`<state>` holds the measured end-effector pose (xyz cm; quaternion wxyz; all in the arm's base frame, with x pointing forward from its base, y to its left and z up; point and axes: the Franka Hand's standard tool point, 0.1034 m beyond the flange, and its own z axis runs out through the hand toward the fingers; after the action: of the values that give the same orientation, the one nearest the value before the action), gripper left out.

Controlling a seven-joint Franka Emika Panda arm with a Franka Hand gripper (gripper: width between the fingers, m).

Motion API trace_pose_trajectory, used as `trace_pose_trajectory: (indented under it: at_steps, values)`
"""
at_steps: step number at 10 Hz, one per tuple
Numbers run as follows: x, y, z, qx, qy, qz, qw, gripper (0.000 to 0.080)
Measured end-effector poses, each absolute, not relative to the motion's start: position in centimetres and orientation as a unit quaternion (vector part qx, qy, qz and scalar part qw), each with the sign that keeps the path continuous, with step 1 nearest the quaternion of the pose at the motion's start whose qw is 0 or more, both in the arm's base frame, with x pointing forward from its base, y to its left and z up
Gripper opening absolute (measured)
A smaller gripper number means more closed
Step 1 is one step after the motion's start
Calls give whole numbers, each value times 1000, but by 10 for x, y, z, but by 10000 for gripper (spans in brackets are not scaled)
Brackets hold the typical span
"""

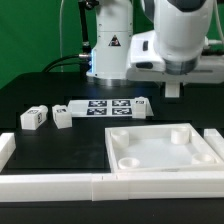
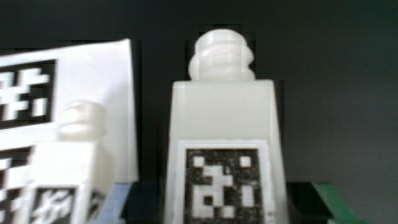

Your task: Assemble one leg

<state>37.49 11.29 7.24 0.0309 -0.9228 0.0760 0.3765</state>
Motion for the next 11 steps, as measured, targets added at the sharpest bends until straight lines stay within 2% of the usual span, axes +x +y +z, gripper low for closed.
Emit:
trace_pose_trajectory:
  at_steps: [3, 5, 6, 7, 8, 9, 11]
  values:
    - [379, 114, 66, -935, 78, 344, 31, 291]
    - [384, 116, 67, -971, 75, 226, 32, 291]
    - [391, 112, 71, -977, 50, 206, 28, 291]
    - [418, 111, 85, -990, 11, 143, 11, 291]
    - [436, 118, 104, -996, -3, 93, 8, 291]
    - [448, 125, 113, -999, -10, 49, 10, 291]
    - [450, 131, 110, -998, -10, -49, 28, 291]
